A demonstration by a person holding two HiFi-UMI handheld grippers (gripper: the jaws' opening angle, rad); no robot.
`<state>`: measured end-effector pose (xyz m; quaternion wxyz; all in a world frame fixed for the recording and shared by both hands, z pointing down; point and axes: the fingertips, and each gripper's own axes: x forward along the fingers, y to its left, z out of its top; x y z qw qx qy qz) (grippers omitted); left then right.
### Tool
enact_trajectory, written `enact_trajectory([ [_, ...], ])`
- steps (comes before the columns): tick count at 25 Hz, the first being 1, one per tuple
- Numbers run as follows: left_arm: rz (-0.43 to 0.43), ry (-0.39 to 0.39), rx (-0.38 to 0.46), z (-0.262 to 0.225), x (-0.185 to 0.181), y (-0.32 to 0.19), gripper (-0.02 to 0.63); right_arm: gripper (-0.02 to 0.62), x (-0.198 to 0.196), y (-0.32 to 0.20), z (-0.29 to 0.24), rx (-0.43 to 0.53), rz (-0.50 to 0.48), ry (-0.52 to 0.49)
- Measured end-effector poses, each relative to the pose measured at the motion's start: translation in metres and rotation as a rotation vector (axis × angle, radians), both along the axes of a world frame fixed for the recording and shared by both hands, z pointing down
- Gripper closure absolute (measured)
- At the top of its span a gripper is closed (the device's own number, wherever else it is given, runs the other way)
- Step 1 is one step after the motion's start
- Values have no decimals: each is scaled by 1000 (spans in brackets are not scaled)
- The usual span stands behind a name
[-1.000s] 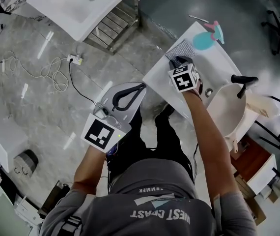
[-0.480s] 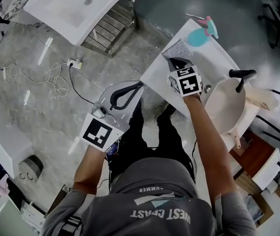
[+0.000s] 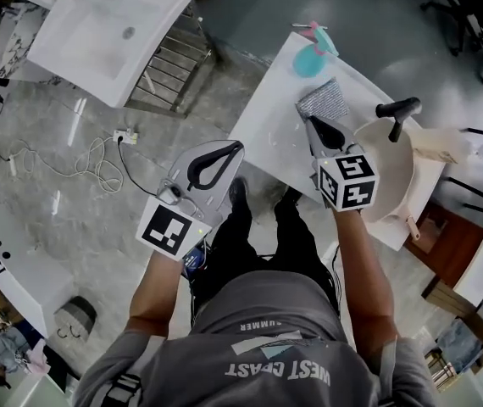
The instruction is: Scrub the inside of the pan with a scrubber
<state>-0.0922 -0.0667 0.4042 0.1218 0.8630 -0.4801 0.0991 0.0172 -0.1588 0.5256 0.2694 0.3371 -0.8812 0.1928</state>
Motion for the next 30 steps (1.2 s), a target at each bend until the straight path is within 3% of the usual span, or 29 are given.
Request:
enact_trajectory([
  [6, 80, -18, 4, -8, 36, -17, 603, 584, 92, 15, -9, 23, 171, -22],
  [15, 185, -49, -10, -7, 83, -40, 603, 584, 190, 29, 53, -101, 366, 29],
  [23, 208, -73, -39, 0, 103, -51, 604, 586, 212, 2, 129, -244, 408, 25],
  [30, 219, -77, -54, 8, 114, -56, 603, 586, 187, 17, 158, -364, 301, 31],
])
